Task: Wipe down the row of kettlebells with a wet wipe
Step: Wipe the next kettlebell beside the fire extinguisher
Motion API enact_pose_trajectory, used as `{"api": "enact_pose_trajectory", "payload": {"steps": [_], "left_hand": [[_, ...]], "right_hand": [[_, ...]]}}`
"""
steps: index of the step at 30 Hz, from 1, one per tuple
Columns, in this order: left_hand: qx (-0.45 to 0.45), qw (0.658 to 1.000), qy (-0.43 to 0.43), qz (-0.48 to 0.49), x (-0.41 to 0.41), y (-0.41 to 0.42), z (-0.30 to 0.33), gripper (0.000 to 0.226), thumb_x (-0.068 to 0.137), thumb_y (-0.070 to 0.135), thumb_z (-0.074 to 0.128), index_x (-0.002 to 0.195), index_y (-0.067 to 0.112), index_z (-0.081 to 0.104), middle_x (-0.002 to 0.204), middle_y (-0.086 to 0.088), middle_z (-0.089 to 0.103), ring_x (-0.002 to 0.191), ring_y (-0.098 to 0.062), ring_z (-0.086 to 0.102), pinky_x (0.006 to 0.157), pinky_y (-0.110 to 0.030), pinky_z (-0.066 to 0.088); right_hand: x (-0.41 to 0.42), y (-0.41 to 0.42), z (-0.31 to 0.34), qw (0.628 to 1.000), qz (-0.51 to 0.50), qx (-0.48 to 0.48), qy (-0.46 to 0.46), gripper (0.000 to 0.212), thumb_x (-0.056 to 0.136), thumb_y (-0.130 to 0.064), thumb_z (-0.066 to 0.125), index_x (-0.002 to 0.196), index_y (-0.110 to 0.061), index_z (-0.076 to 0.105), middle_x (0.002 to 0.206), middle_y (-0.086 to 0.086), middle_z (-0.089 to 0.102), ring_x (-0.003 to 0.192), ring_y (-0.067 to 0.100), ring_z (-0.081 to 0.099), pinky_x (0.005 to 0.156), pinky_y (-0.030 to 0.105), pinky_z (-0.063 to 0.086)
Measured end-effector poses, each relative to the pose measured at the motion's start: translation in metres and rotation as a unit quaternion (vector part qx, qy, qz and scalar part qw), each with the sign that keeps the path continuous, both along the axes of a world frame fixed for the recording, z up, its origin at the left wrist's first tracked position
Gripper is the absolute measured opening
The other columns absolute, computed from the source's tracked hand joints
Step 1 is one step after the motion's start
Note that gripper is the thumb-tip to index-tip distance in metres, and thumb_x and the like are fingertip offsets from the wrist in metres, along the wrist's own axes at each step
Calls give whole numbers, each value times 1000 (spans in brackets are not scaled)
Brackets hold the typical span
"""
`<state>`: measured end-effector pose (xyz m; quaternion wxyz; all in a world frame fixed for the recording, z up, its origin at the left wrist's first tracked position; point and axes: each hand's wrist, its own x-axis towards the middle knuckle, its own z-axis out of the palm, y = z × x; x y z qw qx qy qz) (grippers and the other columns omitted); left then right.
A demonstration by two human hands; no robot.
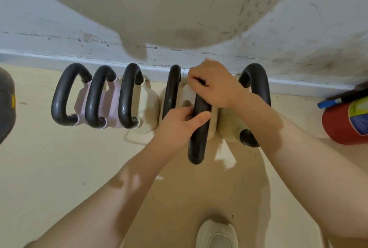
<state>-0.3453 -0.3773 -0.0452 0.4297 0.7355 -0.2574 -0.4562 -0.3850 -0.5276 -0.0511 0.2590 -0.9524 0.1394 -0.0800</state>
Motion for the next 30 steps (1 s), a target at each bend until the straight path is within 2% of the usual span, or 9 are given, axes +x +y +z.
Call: {"api": "enact_pose_trajectory", "payload": {"steps": [2, 5, 10, 15, 17, 19, 24, 27, 30], "left_hand": [[0, 1000, -15, -21, 1, -1, 2, 40, 88, 34, 58, 85, -5, 62, 80, -26, 62, 79, -36, 63, 83, -49, 50], [4, 998, -36, -44, 2, 0, 4, 35, 89, 35, 55, 88, 1, 63, 81, -18, 66, 82, -30, 65, 83, -46, 53], [5, 999, -30, -43, -7, 0, 0, 33, 88, 38, 55, 90, 6, 63, 86, -15, 68, 83, -27, 66, 84, -45, 53], [-10, 1000, -27, -1, -16, -2, -5, 36, 88, 39, 55, 92, 4, 63, 86, -21, 67, 80, -33, 65, 79, -50, 53], [-11, 999, -37, 0, -17, -3, -5, 40, 88, 39, 54, 93, 1, 63, 87, -23, 67, 80, -34, 65, 78, -46, 52], [-17, 999, -41, -4, -15, -6, -6, 42, 89, 40, 53, 92, -1, 63, 86, -23, 67, 80, -33, 64, 75, -41, 51], [-8, 998, -59, -21, -7, -16, -7, 41, 90, 40, 50, 87, 1, 62, 72, -11, 62, 63, -18, 57, 59, -17, 43], [-10, 999, -49, -20, -8, -26, -4, 41, 91, 39, 50, 88, 0, 62, 75, -14, 63, 67, -20, 58, 66, -28, 47], [-14, 999, -34, -17, -9, -32, -4, 42, 90, 39, 51, 86, -1, 62, 73, -14, 61, 64, -21, 55, 63, -31, 44]], "right_hand": [[-1, 4, -3, 980, -123, 152, -22, 27, 91, -12, 45, 71, 3, 57, 61, 9, 51, 59, 18, 45, 73, 28, 40], [-1, 8, -2, 899, -261, 349, -45, 29, 90, -14, 48, 81, 12, 59, 72, 15, 51, 66, 18, 46, 70, 29, 42], [-10, 19, 0, 830, -333, 439, -85, 23, 93, -20, 45, 74, -12, 56, 67, 1, 49, 65, 12, 47, 65, 26, 41], [-17, 33, -2, 850, -392, 336, -106, 27, 99, -25, 33, 95, -15, 58, 88, 2, 60, 82, 15, 58, 76, 25, 46], [-21, 41, 0, 873, -409, 235, -121, 19, 99, -22, 34, 92, -18, 52, 87, -1, 55, 75, 7, 54, 66, 12, 42], [-25, 45, 1, 876, -428, 175, -136, 16, 97, -22, 40, 84, -16, 47, 85, -1, 48, 71, 7, 49, 61, 12, 40], [-31, 49, -1, 865, -397, 267, -152, 37, 100, -27, 32, 64, -20, 38, 68, -1, 41, 62, 10, 41, 59, 24, 37], [-31, 41, -1, 840, -428, 295, -157, 35, 97, -27, 41, 64, -18, 41, 71, 2, 45, 62, 11, 43, 63, 25, 38], [-32, 42, 5, 846, -425, 289, -144, 4, 90, -19, 56, 86, -19, 56, 84, -9, 55, 78, 2, 54, 74, 17, 46]]}}
